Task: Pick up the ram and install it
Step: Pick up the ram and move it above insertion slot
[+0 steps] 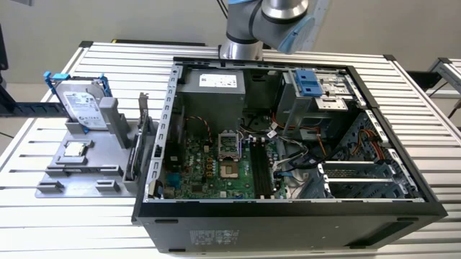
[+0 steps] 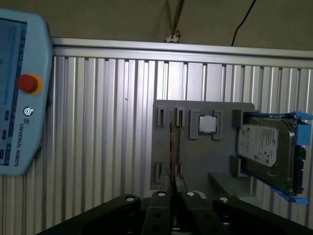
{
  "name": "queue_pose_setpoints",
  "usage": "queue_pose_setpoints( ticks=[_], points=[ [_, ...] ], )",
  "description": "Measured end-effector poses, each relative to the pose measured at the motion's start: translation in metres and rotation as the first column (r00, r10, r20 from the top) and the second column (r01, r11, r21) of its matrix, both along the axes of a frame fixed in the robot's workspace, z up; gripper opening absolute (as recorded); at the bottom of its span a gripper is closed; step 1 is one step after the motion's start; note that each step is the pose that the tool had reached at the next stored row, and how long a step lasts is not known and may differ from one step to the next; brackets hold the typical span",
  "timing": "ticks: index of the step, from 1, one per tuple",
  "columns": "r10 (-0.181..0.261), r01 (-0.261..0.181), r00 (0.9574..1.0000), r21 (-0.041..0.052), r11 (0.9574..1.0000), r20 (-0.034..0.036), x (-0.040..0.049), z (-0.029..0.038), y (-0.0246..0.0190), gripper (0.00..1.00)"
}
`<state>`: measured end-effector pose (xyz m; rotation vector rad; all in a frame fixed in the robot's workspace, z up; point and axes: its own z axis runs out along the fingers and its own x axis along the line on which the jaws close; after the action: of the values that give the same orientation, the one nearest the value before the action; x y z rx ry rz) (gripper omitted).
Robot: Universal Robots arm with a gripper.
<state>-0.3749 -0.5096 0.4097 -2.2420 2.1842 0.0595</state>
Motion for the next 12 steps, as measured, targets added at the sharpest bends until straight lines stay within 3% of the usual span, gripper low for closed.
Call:
queue_pose_setpoints(
  ticks=[12],
  points=[
    [0.0,0.0,1.0,-0.0001,1.0,0.0,0.002,0.0007,0.0,0.0]
  ],
)
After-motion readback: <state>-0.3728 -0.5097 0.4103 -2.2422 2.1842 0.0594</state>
